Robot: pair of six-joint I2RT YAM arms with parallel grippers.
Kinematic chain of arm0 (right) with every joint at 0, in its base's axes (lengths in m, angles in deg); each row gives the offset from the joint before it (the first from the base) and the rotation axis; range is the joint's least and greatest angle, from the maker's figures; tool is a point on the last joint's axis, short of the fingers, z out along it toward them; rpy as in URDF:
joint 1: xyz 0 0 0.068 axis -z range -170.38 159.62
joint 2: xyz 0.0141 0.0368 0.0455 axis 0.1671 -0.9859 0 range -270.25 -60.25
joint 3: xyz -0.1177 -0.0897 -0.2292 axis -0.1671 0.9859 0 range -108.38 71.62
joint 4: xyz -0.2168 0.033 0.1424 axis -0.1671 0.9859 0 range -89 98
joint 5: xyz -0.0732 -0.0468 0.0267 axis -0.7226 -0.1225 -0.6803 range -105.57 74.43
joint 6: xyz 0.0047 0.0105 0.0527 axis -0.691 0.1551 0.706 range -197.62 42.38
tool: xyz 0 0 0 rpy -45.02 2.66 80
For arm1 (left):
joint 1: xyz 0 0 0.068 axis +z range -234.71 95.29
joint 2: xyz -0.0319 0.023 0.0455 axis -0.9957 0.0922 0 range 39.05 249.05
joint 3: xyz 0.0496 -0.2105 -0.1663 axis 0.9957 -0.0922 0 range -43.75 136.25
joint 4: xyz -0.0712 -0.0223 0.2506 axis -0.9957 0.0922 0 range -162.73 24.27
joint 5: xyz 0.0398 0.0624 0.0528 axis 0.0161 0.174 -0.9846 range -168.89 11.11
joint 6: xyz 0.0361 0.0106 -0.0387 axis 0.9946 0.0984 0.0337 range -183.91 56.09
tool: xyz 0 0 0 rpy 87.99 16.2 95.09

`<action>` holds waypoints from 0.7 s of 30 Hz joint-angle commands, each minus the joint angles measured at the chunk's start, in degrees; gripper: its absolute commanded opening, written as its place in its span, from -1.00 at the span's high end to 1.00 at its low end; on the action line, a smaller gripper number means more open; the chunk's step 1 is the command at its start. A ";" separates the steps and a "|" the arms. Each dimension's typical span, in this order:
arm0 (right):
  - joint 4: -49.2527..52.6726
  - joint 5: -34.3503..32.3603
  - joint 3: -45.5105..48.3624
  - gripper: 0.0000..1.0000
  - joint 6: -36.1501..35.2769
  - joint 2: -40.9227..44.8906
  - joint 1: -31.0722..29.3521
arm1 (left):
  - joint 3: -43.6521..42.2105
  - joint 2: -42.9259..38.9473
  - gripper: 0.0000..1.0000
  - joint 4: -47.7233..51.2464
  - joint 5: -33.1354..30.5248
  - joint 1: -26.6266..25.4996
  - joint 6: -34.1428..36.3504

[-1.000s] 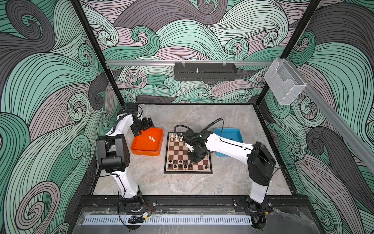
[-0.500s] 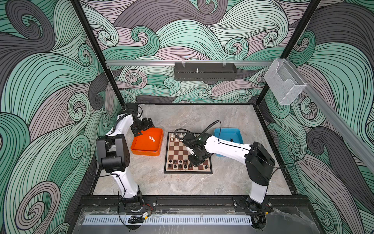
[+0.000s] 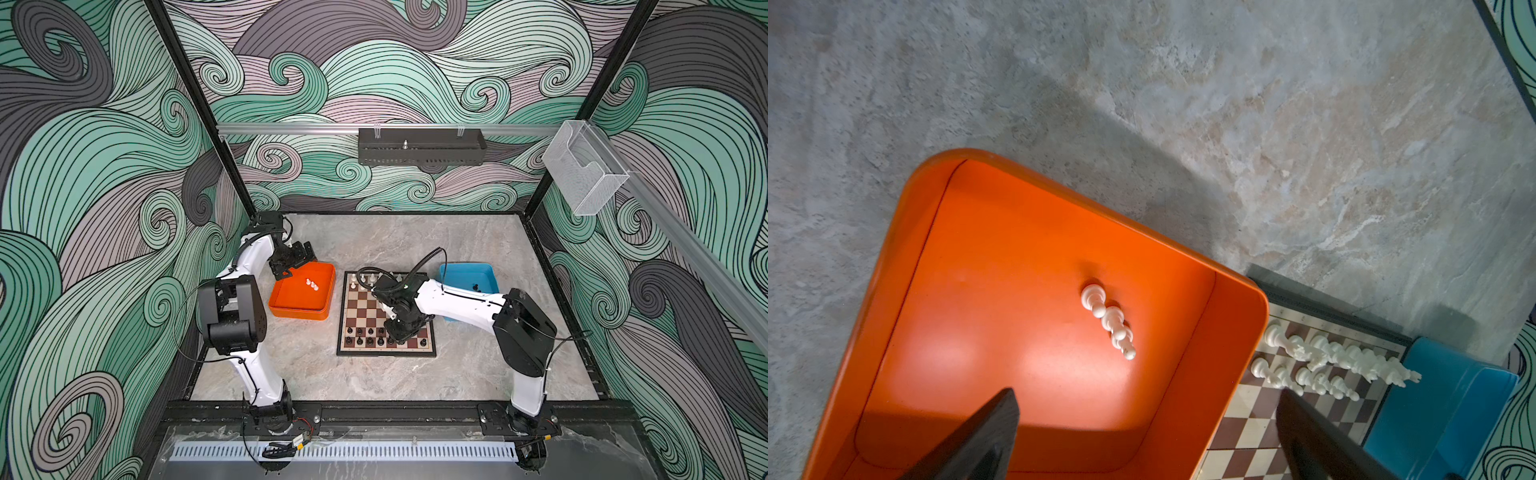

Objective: Set up the chess pieces on the board
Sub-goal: 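Lower the black pawn onto its square in the black pawn row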

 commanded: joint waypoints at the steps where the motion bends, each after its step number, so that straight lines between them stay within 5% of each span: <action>1: 0.07 0.58 0.03 0.73 0.42 -0.28 -0.25 | -0.14 1.22 -0.97 0.06 0.02 0.27 -0.31; 21: 0.06 0.52 0.44 0.70 0.59 -1.34 -0.20 | -0.03 1.29 -0.97 0.06 -0.05 0.00 -0.27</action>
